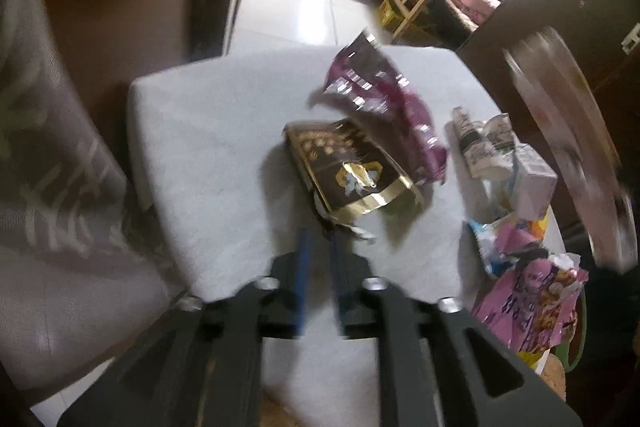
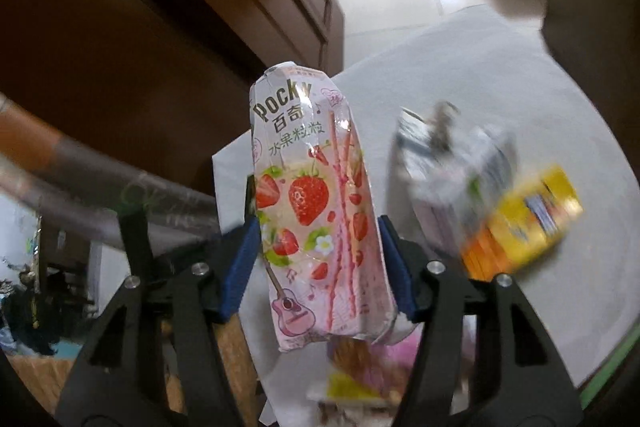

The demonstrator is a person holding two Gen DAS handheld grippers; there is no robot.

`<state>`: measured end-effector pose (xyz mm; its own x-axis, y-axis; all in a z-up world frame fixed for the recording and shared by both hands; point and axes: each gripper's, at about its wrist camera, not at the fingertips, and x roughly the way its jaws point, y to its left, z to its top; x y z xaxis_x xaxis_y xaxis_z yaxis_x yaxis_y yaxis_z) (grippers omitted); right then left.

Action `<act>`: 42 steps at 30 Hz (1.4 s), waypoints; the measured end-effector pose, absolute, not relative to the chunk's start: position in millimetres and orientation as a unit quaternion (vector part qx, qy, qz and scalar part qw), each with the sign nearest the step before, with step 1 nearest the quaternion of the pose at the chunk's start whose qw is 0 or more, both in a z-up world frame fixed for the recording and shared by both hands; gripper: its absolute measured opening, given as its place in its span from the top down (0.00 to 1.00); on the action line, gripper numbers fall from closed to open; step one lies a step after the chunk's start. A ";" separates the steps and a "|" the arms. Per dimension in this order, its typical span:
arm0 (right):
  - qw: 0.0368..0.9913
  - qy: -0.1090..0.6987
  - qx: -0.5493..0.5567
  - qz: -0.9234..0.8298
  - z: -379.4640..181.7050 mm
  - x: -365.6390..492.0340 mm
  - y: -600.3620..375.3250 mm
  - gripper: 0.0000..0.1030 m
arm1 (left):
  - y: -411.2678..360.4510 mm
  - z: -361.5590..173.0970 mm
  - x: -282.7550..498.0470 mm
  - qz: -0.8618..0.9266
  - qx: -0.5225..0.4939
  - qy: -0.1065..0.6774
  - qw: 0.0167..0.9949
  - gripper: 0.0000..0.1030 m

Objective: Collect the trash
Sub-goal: 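Close the left tool on the gold cigarette pack and lift it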

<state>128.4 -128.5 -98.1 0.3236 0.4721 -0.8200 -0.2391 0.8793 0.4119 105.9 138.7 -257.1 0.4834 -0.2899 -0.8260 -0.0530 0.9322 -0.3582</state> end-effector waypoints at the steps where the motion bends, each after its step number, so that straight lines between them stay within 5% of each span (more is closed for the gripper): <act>1: 0.817 0.527 0.103 0.209 -93.9 109.6 -135.4 0.44 | 134.9 -253.3 111.1 -0.071 -0.163 0.499 0.848 0.70; 16: 0.877 0.439 0.162 0.111 -77.7 -5.6 -203.4 0.43 | 112.4 -230.0 130.3 -0.067 -0.186 0.512 0.836 0.46; 23: 0.875 0.435 0.178 0.118 -91.2 -12.7 -206.4 0.43 | 125.6 -251.7 166.6 -0.003 -0.327 0.536 0.778 0.45; 25: 0.873 0.436 0.182 0.120 -92.3 -11.6 -208.5 0.43 | 122.2 -253.3 171.9 0.019 -0.354 0.529 0.771 0.37; 42: 0.871 0.436 0.192 0.121 -96.4 -11.0 -216.4 0.42 | 91.1 -258.3 182.3 0.117 -0.224 0.553 0.794 0.32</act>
<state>-11.0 -216.4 -96.4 0.5908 0.3791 -0.7123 -0.0437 0.8965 0.4409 182.3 91.1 -258.3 0.3604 -0.0620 -0.9307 -0.4346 0.8717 -0.2264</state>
